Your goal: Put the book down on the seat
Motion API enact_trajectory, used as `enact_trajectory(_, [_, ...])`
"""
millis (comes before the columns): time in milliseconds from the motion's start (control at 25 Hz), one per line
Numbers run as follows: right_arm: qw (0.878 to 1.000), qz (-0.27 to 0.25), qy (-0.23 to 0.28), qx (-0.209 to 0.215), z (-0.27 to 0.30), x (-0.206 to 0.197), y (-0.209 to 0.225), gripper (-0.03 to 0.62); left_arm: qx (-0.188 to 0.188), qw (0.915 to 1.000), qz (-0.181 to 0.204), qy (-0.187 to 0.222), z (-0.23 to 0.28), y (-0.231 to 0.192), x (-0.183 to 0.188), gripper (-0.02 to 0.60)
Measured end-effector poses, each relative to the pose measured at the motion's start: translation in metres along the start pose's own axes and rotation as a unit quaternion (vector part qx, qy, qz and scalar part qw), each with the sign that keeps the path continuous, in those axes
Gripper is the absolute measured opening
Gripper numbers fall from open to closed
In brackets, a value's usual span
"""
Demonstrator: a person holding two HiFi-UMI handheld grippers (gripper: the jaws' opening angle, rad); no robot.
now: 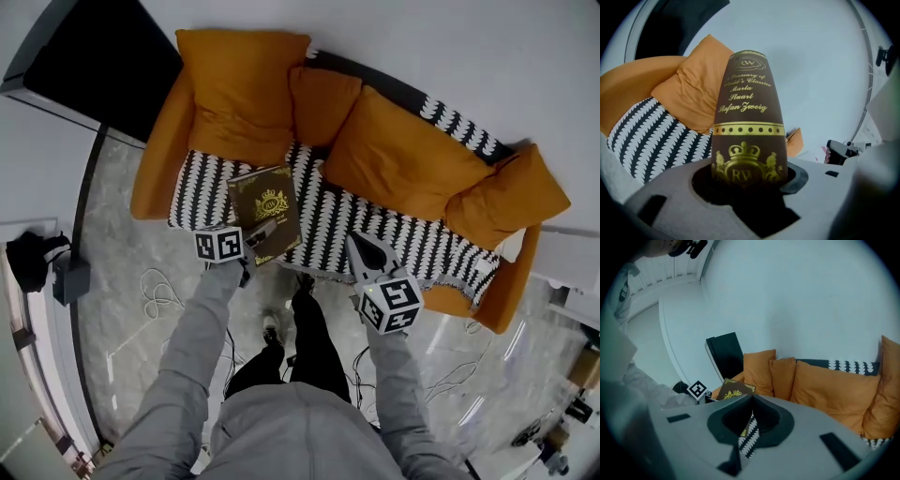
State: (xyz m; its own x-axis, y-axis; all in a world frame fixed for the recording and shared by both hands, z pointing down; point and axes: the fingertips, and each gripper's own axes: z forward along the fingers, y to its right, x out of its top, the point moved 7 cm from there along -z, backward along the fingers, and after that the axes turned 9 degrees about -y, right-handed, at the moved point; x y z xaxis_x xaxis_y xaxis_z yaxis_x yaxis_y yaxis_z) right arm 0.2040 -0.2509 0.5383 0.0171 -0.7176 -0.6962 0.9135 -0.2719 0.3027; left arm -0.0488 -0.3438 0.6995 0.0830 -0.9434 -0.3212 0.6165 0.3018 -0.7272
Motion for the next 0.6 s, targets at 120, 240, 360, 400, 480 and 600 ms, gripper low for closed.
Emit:
enact_trajectory(120, [1.000, 0.011, -0.006, 0.009, 0.014, -0.006, 0.007, 0.028, 0.001, 0.9998, -0.012, -0.013, 0.017, -0.014, -0.001, 0.242])
enact_trajectory(240, [1.000, 0.023, -0.012, 0.016, 0.029, -0.013, 0.014, 0.028, 0.003, 0.9997, -0.007, -0.024, 0.037, -0.028, -0.004, 0.242])
enact_trajectory(360, [0.999, 0.038, -0.015, 0.024, 0.042, -0.023, 0.017, 0.028, -0.007, 0.9994, -0.002, -0.035, 0.053, -0.036, -0.007, 0.242])
enact_trajectory(400, [0.999, 0.042, -0.017, 0.025, 0.047, -0.027, 0.019, 0.028, -0.010, 0.9992, -0.001, -0.038, 0.059, -0.039, -0.007, 0.242])
enact_trajectory(480, [0.998, 0.048, -0.025, 0.026, 0.057, -0.037, 0.021, 0.028, -0.013, 0.9990, 0.000, -0.043, 0.071, -0.047, -0.011, 0.242])
enact_trajectory(600, [0.998, 0.053, -0.037, 0.026, 0.071, -0.050, 0.025, 0.028, -0.020, 0.9985, 0.002, -0.050, 0.087, -0.059, -0.016, 0.242])
